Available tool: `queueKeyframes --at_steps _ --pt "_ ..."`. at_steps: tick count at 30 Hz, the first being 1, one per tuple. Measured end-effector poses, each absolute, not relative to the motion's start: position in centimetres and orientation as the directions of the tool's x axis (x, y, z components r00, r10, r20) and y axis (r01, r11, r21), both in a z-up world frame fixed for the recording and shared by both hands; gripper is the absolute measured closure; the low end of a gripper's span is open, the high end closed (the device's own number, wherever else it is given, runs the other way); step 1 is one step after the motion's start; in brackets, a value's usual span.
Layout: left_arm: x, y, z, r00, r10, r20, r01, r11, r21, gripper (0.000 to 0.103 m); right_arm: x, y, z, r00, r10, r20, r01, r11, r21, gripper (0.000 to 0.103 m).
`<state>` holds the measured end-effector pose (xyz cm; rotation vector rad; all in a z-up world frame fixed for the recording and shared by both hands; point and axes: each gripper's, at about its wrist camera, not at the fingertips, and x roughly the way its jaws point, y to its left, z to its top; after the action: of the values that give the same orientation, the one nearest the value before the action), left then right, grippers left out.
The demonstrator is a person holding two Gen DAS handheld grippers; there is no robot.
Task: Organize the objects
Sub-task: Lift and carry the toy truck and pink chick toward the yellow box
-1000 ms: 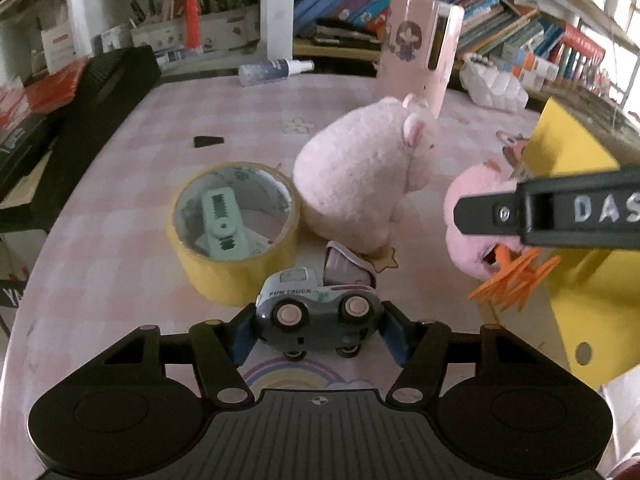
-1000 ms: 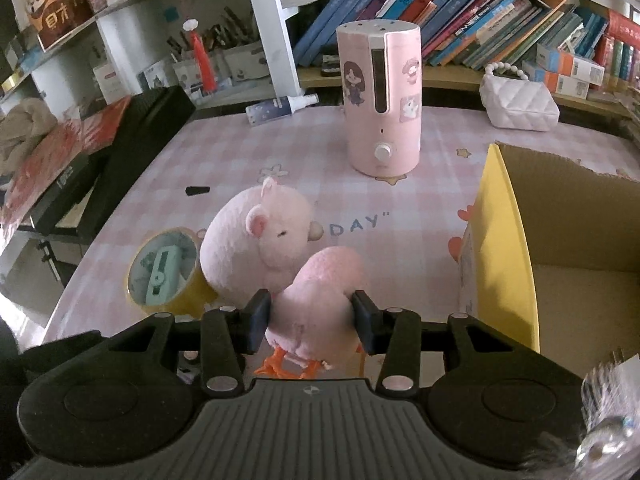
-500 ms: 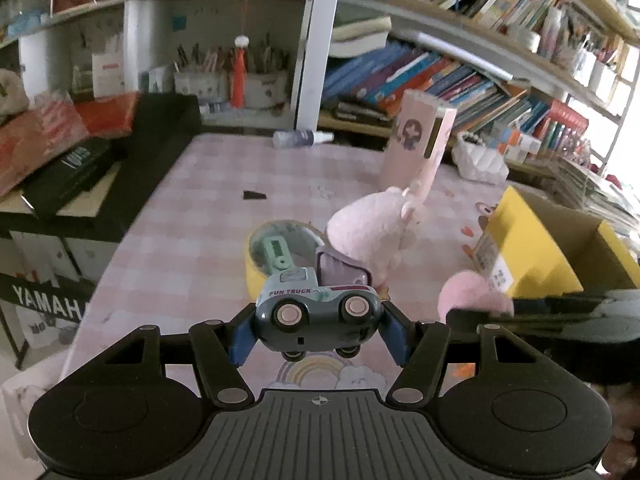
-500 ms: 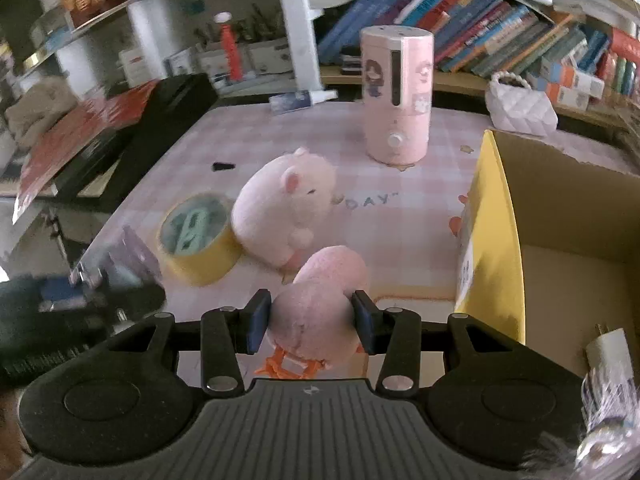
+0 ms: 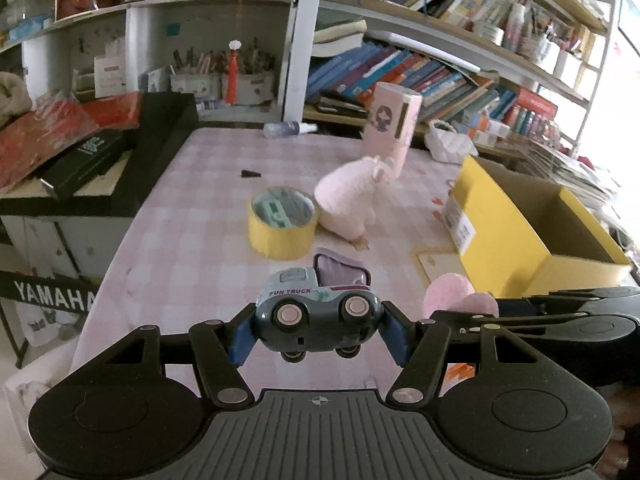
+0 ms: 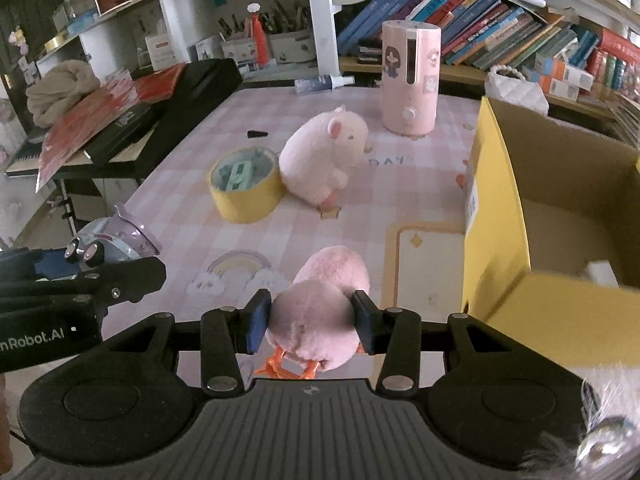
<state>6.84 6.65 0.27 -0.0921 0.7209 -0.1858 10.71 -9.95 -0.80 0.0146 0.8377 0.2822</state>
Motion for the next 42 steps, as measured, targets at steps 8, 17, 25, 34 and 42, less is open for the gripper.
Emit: queueKeyframes --at_steps 8,17,25,34,42 --pt "3.2 6.3 0.2 0.725 -0.234 -0.648 0.191 0.972 -0.138 0.039 5.7 -10.5 -0.9 0.64 0.22 -0.736 -0.179 0.974 0.136 0.061" --pt "-0.3 4.5 -0.3 0.69 -0.302 -0.657 0.29 0.948 -0.131 0.039 0.4 -12.1 -1.4 0.65 0.172 -0.74 -0.091 0.985 0.149 0.061" --pt "-1.9 1.8 -0.3 0.654 -0.378 -0.655 0.4 0.908 -0.126 0.039 -3.5 -14.9 -1.6 0.66 0.091 -0.746 0.039 0.987 0.155 0.061" --pt "-2.3 -1.7 -0.4 0.606 -0.462 -0.648 0.512 0.849 -0.126 0.039 -6.6 -18.3 -1.6 0.658 -0.005 -0.753 0.176 0.973 0.147 0.061" --pt "-1.5 -4.8 -0.3 0.58 -0.511 -0.635 0.576 0.808 -0.123 0.039 -7.6 -21.1 -1.5 0.66 -0.066 -0.748 0.264 0.953 0.148 0.061"
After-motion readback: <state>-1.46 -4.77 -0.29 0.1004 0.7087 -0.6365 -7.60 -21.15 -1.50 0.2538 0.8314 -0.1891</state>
